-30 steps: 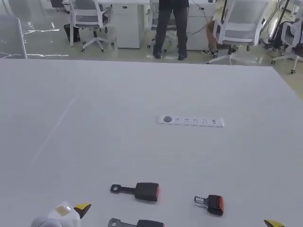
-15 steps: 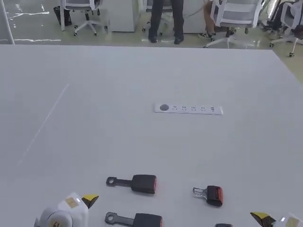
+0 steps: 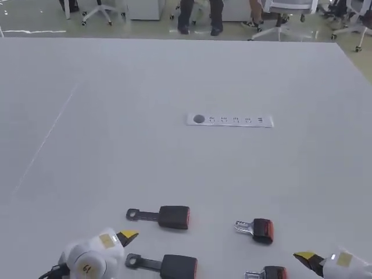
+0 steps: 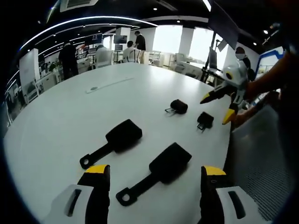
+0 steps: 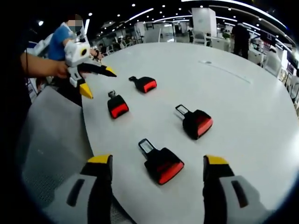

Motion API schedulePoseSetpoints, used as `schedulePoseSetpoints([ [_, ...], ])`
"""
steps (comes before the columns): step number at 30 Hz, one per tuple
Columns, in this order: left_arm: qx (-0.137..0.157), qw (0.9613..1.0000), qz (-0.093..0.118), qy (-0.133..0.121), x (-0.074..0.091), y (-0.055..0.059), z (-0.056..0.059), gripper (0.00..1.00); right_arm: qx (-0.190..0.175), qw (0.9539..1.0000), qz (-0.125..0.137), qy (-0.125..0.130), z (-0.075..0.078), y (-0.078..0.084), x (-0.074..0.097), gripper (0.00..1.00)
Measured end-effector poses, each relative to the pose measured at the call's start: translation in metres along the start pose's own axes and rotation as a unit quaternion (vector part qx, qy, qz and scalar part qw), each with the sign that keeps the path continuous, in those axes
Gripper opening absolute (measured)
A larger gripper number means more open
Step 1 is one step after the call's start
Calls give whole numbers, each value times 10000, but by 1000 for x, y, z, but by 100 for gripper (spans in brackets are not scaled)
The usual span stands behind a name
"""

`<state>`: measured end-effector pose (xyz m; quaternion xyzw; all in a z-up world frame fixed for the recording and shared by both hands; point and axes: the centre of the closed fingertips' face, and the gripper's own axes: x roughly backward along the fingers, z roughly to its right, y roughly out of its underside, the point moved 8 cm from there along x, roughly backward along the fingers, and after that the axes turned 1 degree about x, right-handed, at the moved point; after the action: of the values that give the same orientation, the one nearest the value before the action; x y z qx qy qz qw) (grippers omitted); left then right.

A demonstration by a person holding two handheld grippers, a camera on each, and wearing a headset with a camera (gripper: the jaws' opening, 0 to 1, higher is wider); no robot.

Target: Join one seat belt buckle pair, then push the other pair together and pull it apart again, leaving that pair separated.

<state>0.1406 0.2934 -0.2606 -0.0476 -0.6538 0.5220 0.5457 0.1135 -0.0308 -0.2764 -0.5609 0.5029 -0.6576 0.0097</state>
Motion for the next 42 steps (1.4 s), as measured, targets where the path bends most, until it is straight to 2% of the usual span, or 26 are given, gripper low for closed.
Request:
schedulePoseSetpoints([
  [3,-160,9998,-118,102,-7,1,0,81,76,9998,-33,-191,1,-1,-5,82],
  [8,-452,9981,-288,316,-19,3,2,77,263,9989,-141,-358,4,-2,-10,76],
  [11,-710,9956,-440,434,-27,6,1,77,382,9977,-286,-476,5,2,-14,74],
  [19,-1048,9903,-621,671,-40,7,-3,71,693,9941,-516,-653,6,7,-20,72],
  [21,-1203,9875,-689,746,-43,7,-3,67,754,9932,-561,-690,7,9,-23,72],
  [22,-1392,9841,-747,806,-45,7,-3,64,790,9927,-587,-704,8,9,-24,72],
  [27,-1551,9792,-903,951,-56,11,-3,58,1106,9878,-778,-772,11,11,-28,67],
  [30,-1912,9686,-1101,1148,-61,15,0,54,1247,9856,-825,-795,12,9,-29,64],
  [31,-1953,9679,-1135,1105,-62,16,0,53,1320,9844,-839,-811,13,8,-29,63],
  [32,-2246,9623,-966,1195,-64,12,-1,52,1415,9828,-865,-813,14,8,-30,61],
  [33,-2016,9673,-1040,1138,-63,12,-2,51,1569,9802,-926,-778,16,7,-30,59],
  [35,-2058,9662,-1051,1143,-62,10,-3,46,1624,9784,-976,-827,16,6,-30,51],
  [38,-2213,9610,-1063,1272,-62,12,2,38,1736,9748,-1045,-931,16,5,-31,41],
  [40,-2177,9625,-1035,1242,-62,12,0,37,1781,9742,-1052,-903,17,5,-31,40],
  [42,-2218,9619,-994,1254,-62,12,0,36,1757,9749,-1026,-904,17,5,-31,40],
])
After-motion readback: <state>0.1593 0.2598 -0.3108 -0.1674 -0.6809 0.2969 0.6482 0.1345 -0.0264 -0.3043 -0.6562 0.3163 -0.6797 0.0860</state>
